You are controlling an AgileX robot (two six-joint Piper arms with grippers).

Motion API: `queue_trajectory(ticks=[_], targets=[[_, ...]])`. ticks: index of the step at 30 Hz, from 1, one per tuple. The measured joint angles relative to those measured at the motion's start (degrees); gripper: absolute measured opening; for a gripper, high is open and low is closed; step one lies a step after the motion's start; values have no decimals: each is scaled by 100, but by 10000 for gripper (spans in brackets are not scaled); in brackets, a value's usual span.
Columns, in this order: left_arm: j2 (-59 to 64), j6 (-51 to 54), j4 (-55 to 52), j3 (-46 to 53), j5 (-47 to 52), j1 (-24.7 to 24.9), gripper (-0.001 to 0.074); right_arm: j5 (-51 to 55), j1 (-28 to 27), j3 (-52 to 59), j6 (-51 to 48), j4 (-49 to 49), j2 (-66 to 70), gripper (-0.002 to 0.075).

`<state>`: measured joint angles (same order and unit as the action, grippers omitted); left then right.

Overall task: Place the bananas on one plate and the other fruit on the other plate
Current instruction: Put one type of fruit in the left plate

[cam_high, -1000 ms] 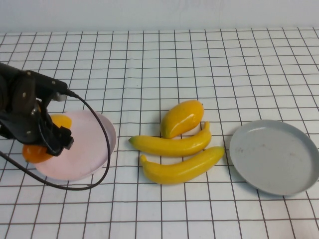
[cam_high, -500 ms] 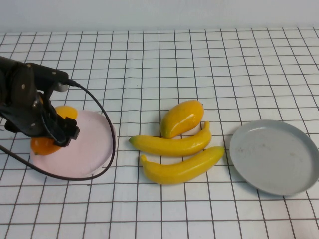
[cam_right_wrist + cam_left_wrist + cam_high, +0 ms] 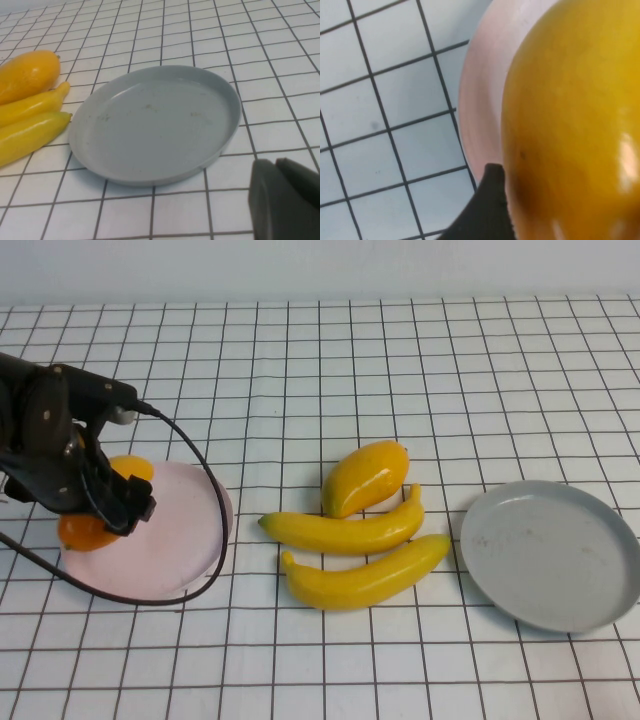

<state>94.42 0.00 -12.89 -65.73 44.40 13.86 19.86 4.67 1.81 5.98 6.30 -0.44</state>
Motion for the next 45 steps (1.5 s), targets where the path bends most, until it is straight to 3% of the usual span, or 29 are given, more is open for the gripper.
queue_trajectory(ticks=[3, 15, 21, 26, 32, 38, 45], targets=[[0, 139, 0, 0, -25, 0, 666, 0, 0, 0, 0, 10, 0, -15], [0, 710, 295, -128, 65, 15, 668, 0, 0, 0, 0, 13, 0, -15], [10, 2007, 314, -537, 206, 654, 668, 0, 0, 0, 0, 23, 0, -15], [353, 2231, 27, -1278, 206, 1404, 668, 0, 0, 0, 0, 23, 0, -15], [1346, 2360, 23, -2653, 455, 1917, 668, 0, 0, 0, 0, 23, 0, -15], [2445, 2671, 489, -3854, 882, 2191, 668, 0, 0, 0, 0, 23, 0, -15], [3128, 2832, 790, -4559, 962, 2203, 668, 0, 0, 0, 0, 26, 0, -15]])
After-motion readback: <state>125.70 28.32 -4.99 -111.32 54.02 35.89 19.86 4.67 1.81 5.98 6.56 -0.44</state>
